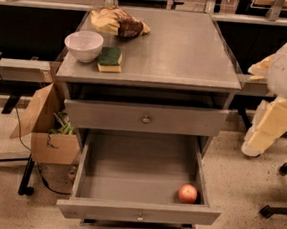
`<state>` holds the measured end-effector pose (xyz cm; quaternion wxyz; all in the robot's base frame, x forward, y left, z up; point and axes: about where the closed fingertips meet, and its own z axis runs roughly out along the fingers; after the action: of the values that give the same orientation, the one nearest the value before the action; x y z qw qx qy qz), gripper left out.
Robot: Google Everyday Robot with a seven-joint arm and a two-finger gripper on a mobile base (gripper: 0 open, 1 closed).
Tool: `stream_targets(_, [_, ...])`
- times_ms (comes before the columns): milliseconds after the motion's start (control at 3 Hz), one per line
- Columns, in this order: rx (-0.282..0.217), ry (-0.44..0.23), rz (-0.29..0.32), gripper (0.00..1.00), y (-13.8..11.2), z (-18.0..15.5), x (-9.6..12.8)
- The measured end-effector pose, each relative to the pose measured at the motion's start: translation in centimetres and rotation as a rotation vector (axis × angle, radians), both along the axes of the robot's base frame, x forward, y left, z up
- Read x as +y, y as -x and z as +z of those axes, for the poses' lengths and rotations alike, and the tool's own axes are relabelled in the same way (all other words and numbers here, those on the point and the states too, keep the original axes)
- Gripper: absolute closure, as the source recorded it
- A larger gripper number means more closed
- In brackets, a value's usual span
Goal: Pick apple from middle drawer and place on counter
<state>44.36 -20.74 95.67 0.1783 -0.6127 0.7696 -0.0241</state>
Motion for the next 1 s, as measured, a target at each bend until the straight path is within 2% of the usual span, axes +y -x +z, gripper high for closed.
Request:
stream_targets(333, [0.011,-0.103,0.075,0.0,-0.3,-6.6,1.8])
stream_targets(667, [0.037,-0.195,0.156,0.0,-0.4,-15.1,4.5])
stream_targets(1000, [0.031,-0.307,0.199,0.0,-1.5,-25.5,9.0])
